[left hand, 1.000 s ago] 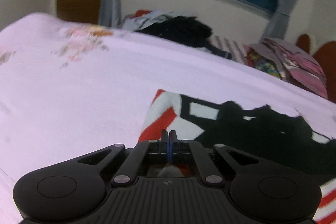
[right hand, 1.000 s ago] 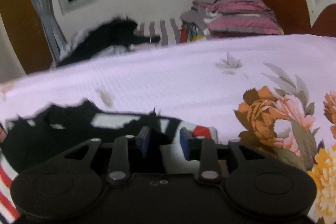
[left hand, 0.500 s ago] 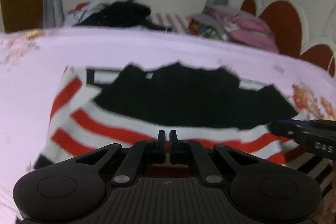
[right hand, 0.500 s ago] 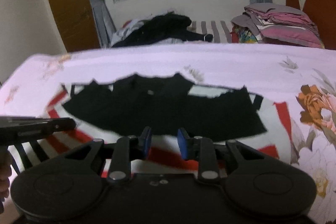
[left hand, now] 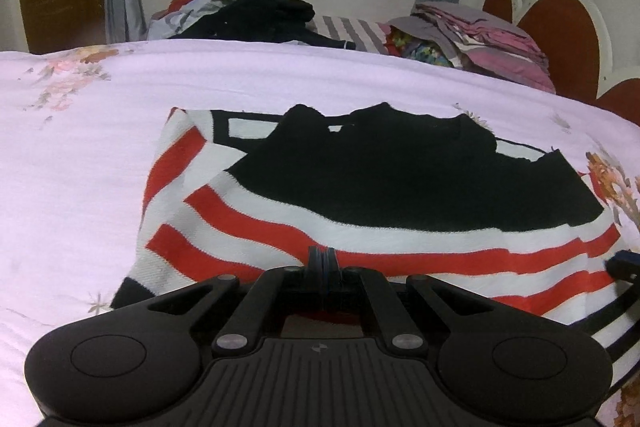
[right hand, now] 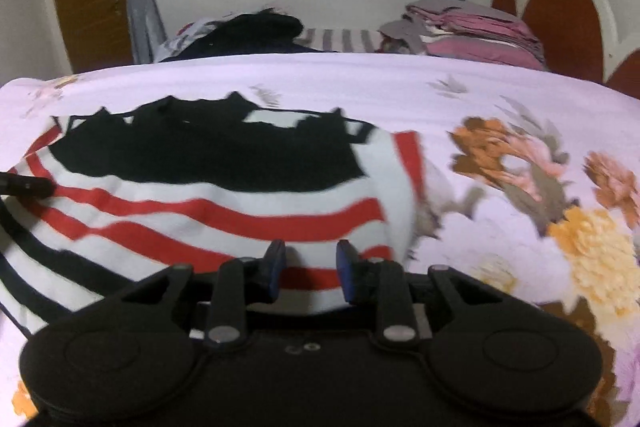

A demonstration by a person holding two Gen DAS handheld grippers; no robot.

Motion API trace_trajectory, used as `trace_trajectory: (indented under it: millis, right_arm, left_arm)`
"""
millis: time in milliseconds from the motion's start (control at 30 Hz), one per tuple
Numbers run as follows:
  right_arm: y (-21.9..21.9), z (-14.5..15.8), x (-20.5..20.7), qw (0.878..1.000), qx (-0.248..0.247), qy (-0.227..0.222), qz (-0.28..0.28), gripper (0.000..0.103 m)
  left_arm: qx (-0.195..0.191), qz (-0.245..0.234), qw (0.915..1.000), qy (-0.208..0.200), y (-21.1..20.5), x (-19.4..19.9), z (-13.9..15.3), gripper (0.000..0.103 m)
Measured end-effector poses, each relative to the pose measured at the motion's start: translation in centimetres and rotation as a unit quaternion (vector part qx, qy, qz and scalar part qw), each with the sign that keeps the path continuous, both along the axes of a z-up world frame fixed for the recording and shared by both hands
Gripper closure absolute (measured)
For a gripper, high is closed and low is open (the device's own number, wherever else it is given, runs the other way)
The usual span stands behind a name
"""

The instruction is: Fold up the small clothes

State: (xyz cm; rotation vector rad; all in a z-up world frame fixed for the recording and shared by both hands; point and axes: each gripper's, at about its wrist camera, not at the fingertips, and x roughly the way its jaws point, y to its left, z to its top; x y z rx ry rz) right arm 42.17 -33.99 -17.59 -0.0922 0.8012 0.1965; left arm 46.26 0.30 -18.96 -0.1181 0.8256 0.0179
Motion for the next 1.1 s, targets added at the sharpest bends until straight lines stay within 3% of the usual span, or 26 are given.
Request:
trace_trajectory:
  millis: [100, 167, 300, 467, 600, 667, 867, 1000, 1100]
  right_arm:
    - [0.4, 0.3, -0.2, 1.0, -0.013, 0.006, 0.009, 0.075]
    - [0.8, 1.1, -0.8, 1.0, 0.004, -0.002, 0.012, 0.069]
    - [2.6, 1.9, -1.6, 0.999, 0.017, -0.01, 0.038, 0.069]
    - [3.2, 0.2, -2.1, 0.999, -0.027, 0.018, 0.042, 0.069]
    - [2.0, -0.3, -3.0, 0.998, -0.045, 0.016, 0.044, 0.069]
    - [1.9, -0.2, -3.3, 0.998, -0.054, 0.015, 0.042, 0.069]
    - [2.3, 0.8, -3.3, 0.999, -0.027, 0.023, 0.006, 0.067]
    - [4.5, 2.7, -3.7, 1.0, 0.023, 0.009, 0.016, 0.066]
    - [7.6, 3.0, -3.7, 0.999, 0.035, 0.007, 0.038, 0.065]
  left_arm:
    - [0.009, 0.002, 1.0, -0.001, -0.1, -0.2, 0.1, 0.103]
    - [0.009, 0.008, 0.9999, 0.001, -0.3, -0.4, 0.4, 0.103]
    - [0.029, -0.001, 0.9996, 0.001, -1.2, -0.7, 0.8, 0.102]
    - [0.039, -0.003, 0.9992, -0.001, -0.5, -1.4, 0.4, 0.103]
    - [0.04, 0.011, 0.9991, -0.002, 1.7, -2.2, -0.1, 0.103]
    - [0.02, 0.025, 0.9995, -0.002, 3.3, -2.6, -0.5, 0.101]
    - [0.008, 0.026, 0.9996, -0.004, 3.3, -3.2, 0.2, 0.101]
    - [-0.022, 0.02, 0.9994, -0.018, 2.9, -4.6, 1.5, 0.1]
    - [-0.016, -0.011, 0.9995, -0.027, 1.8, -5.5, 1.9, 0.1]
